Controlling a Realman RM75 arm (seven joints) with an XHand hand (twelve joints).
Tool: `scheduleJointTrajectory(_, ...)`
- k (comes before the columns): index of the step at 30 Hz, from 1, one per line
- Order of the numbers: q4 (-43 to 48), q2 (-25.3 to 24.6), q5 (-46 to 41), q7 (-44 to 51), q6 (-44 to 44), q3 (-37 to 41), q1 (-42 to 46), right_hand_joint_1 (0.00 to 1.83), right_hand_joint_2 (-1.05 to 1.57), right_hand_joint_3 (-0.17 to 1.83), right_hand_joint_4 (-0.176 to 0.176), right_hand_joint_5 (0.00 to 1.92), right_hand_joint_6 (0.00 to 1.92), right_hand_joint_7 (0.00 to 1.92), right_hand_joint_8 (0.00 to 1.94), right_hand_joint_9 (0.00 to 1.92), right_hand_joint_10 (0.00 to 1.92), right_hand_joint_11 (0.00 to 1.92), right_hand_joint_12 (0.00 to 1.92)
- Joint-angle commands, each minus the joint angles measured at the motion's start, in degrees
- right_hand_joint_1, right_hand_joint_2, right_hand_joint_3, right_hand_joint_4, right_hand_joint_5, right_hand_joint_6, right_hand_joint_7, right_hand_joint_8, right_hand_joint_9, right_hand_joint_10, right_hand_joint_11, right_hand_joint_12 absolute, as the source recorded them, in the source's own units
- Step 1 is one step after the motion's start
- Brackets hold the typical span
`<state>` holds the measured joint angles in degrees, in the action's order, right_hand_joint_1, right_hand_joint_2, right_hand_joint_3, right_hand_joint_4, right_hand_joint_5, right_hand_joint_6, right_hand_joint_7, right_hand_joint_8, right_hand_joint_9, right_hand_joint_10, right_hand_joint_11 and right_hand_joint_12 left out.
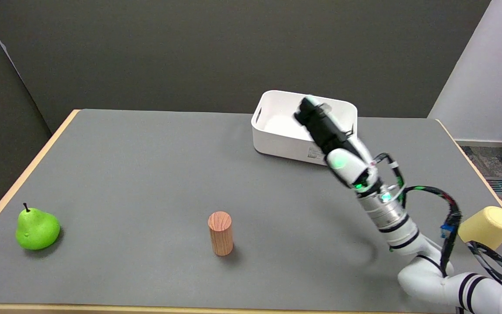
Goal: Pick up the wooden cylinder.
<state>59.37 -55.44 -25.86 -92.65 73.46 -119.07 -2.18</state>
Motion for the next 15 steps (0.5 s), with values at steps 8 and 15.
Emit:
scheduleJointTrajectory(8,3.99,-9.01,15.02,-2.80,-25.31,-7.38,-4.54,0.09,0.65,0.91,-0.176,0.02,0.22,0.00,0.07,0.00,0.04,0.00,0.21)
scheduleJointTrajectory(15,4.89,-10.28,15.29,-2.80,-27.88,-8.26,-4.99,0.09,0.69,0.87,-0.176,0.02,0.23,0.00,0.03,0.00,0.00,0.00,0.18)
